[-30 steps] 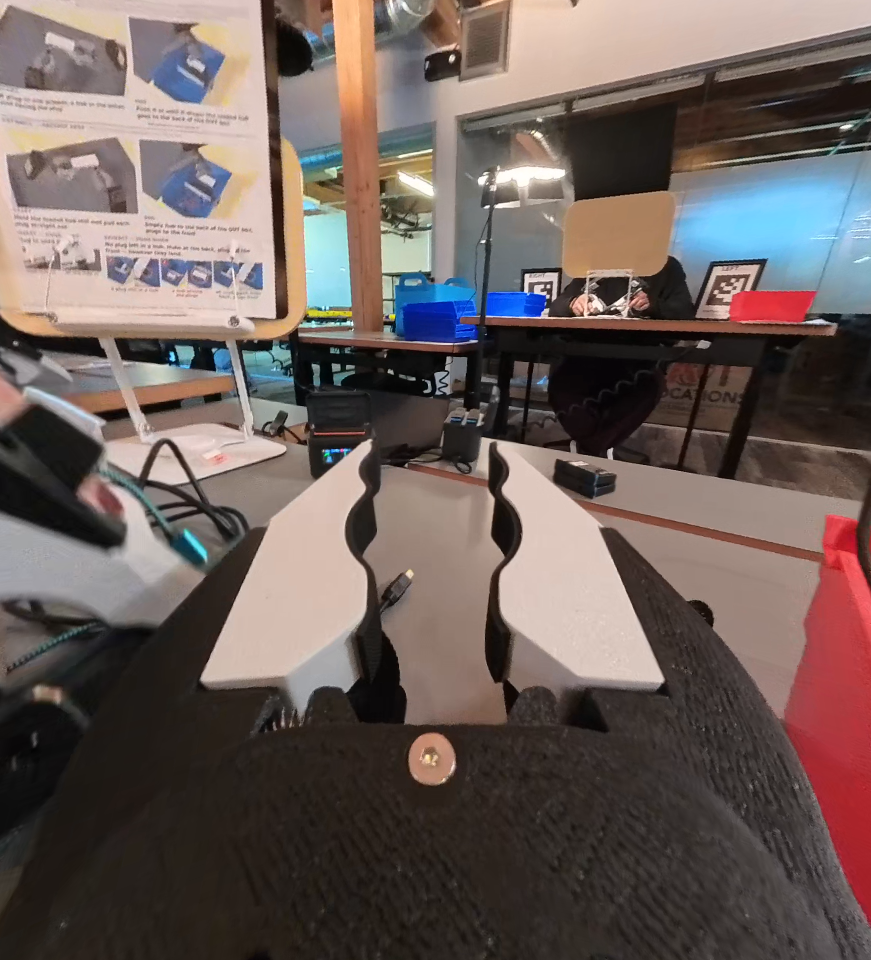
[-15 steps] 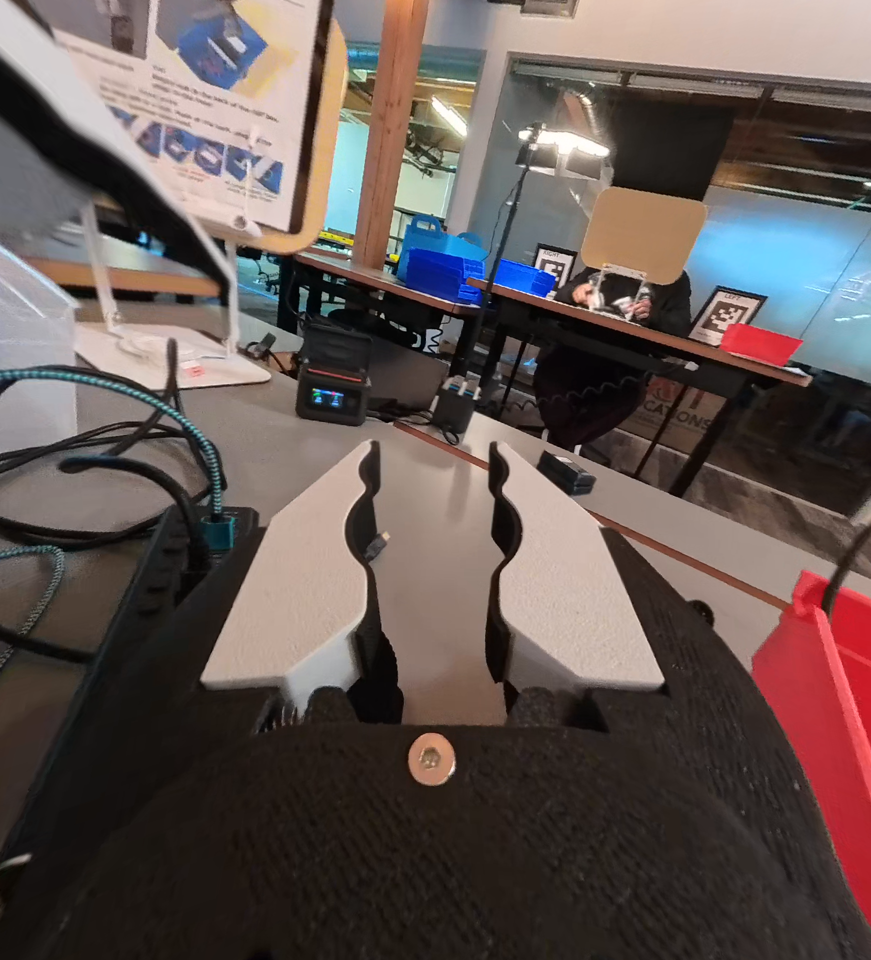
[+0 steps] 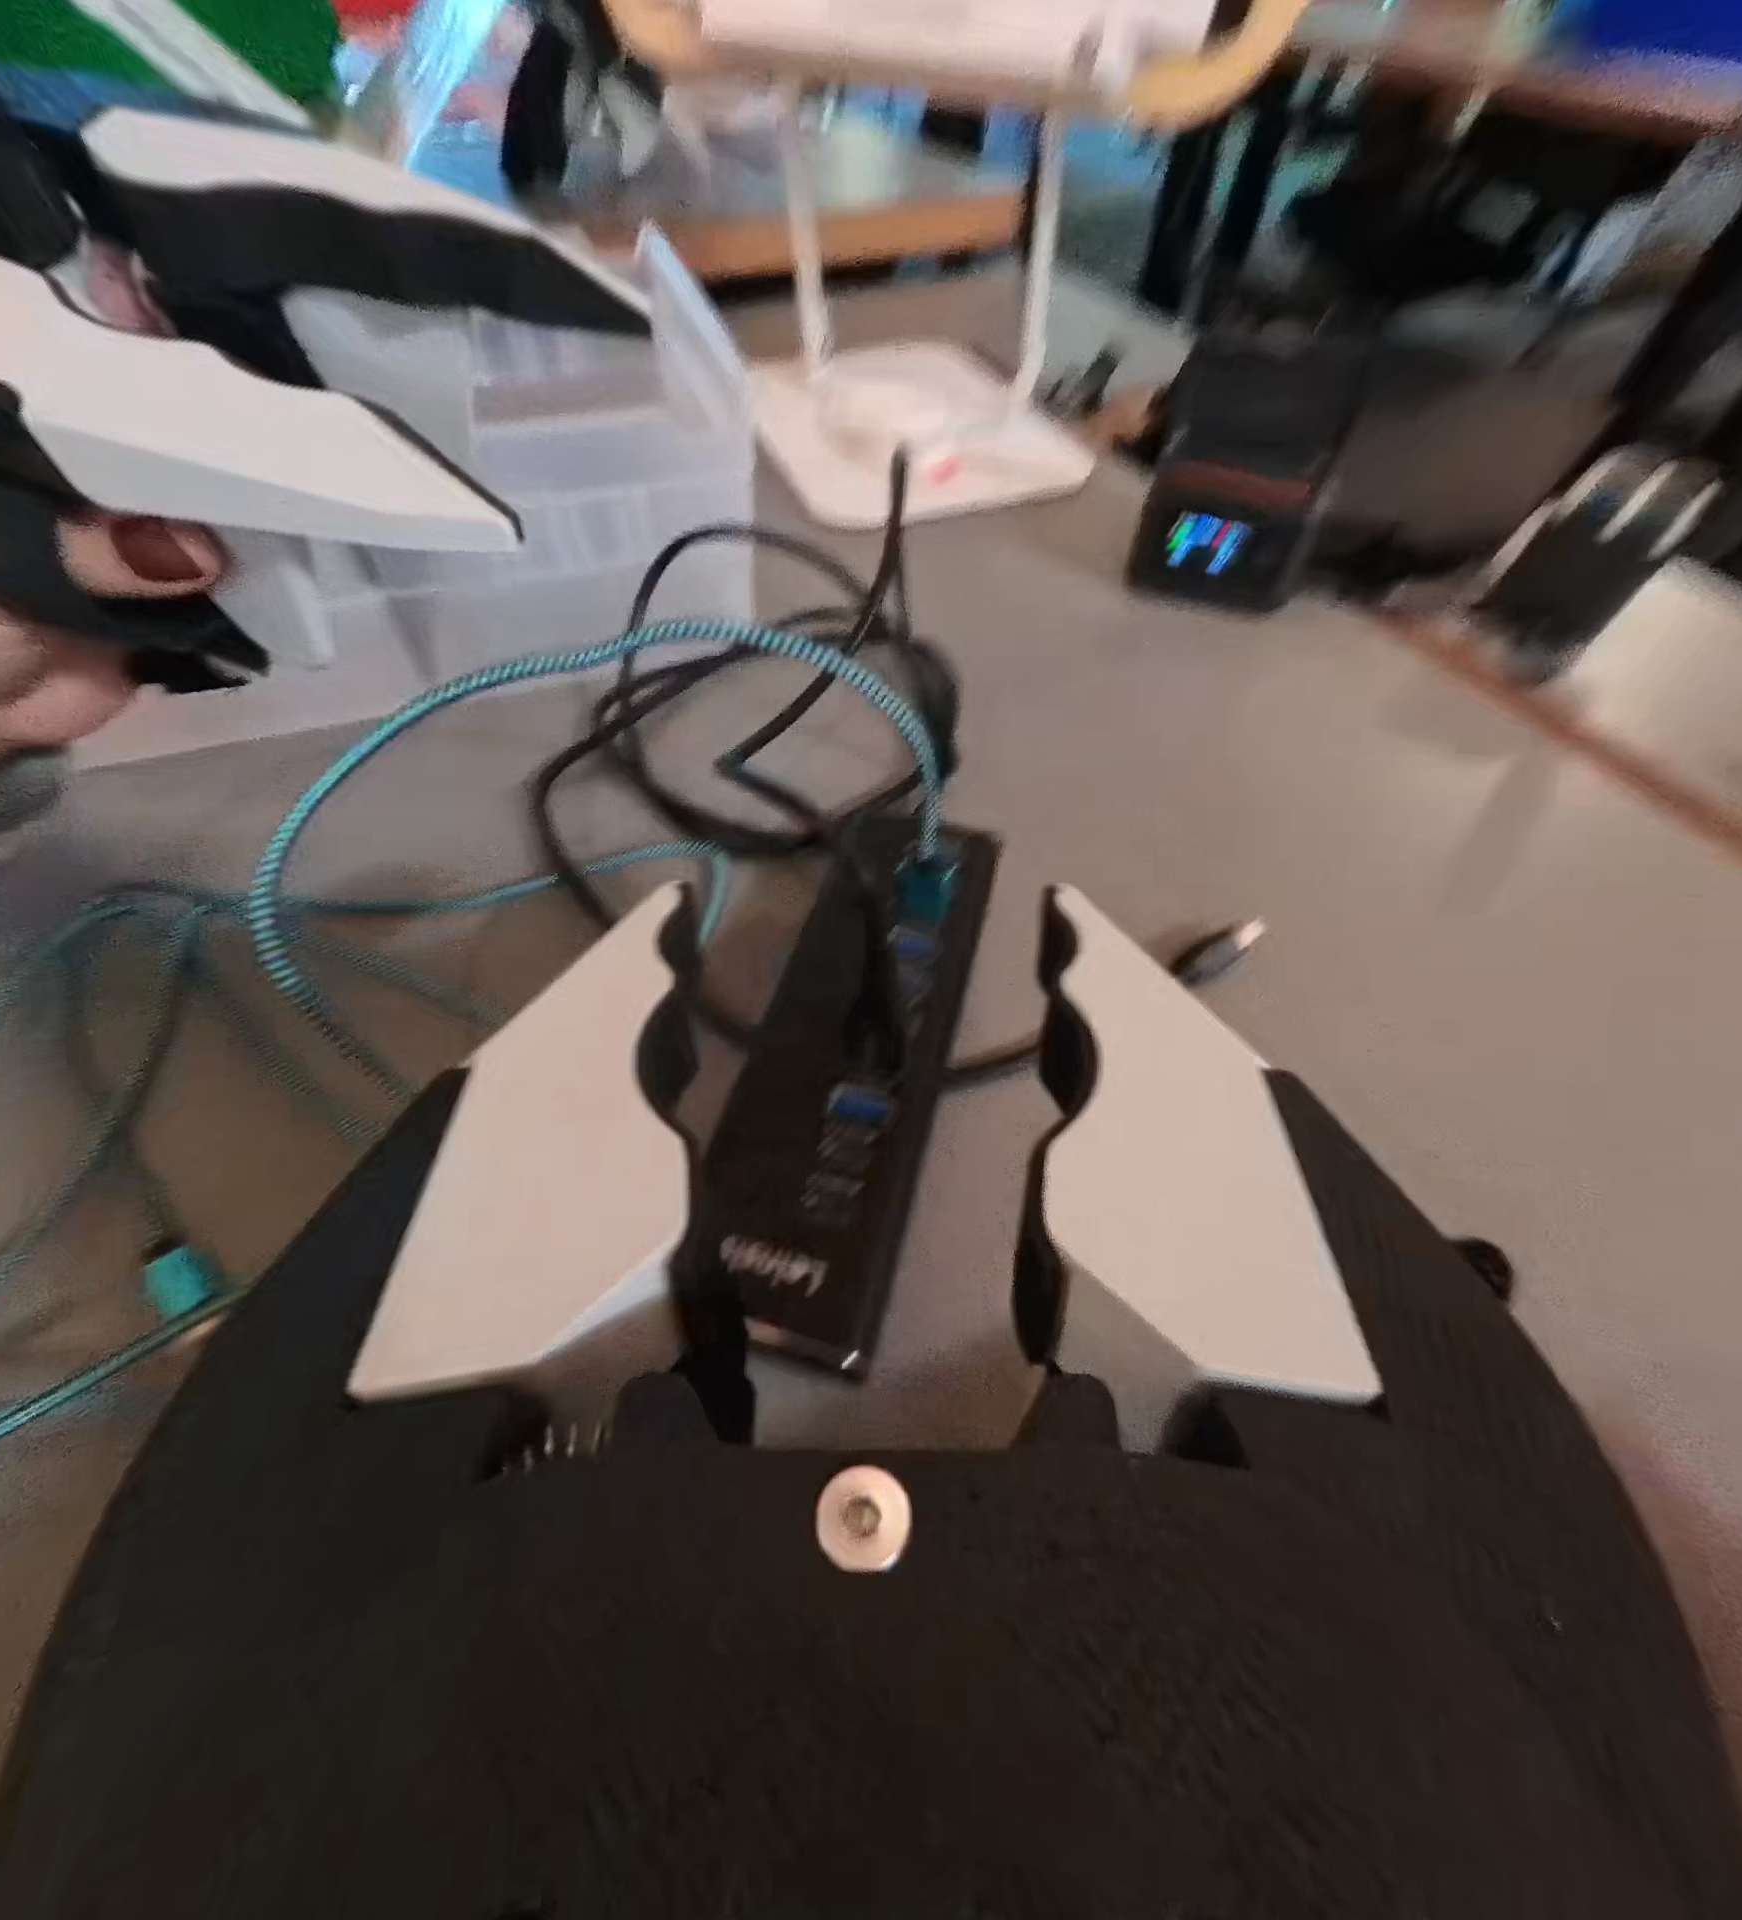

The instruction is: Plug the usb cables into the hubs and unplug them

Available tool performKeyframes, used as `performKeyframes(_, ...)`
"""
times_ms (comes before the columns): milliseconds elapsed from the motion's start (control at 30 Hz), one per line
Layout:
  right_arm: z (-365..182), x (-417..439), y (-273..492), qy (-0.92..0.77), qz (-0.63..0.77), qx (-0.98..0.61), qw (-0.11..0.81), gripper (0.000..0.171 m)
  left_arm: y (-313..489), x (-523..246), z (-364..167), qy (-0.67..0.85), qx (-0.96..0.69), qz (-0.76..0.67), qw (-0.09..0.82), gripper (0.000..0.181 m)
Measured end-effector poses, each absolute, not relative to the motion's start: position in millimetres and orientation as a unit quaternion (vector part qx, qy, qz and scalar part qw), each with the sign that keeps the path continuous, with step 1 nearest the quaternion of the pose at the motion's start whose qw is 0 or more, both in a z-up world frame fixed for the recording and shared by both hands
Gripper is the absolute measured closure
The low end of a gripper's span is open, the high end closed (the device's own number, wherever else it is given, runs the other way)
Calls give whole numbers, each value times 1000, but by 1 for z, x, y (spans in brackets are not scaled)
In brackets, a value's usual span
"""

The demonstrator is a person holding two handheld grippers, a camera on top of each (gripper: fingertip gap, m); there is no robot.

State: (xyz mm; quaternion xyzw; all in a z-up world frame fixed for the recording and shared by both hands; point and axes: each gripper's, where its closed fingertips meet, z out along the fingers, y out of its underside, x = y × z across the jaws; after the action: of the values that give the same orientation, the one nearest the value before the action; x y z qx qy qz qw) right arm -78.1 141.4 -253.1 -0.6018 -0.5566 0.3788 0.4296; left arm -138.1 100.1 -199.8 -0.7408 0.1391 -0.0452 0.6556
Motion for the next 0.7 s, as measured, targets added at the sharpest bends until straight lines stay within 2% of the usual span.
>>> performKeyframes(67, -276, -70, 128, -565, 371, -647, 352, 80, 95, -132, -204, 161, -742, -25, 650, 116)
performKeyframes(133, -303, -62, 123, -576, 310, -685, 320, 76, 87, -130, -205, 176, -736, -3, 654, 120)
performKeyframes(300, -340, -52, 123, -574, 250, -736, 259, 88, 66, -129, -214, 157, -748, -35, 644, 122)
performKeyframes(467, -343, -48, 121, -540, 263, -760, 248, 113, 22, -97, -204, 185, -717, -168, 651, 136)
performKeyframes(533, -344, -48, 119, -525, 263, -769, 254, 113, -1, -64, -197, 212, -693, -281, 629, 142)
performKeyframes(633, -347, -48, 119, -536, 249, -759, 273, 113, -30, -21, -191, 258, -662, -424, 561, 141)
performKeyframes(700, -349, -48, 120, -551, 237, -747, 285, 111, -20, -20, -200, 254, -684, -403, 553, 142)
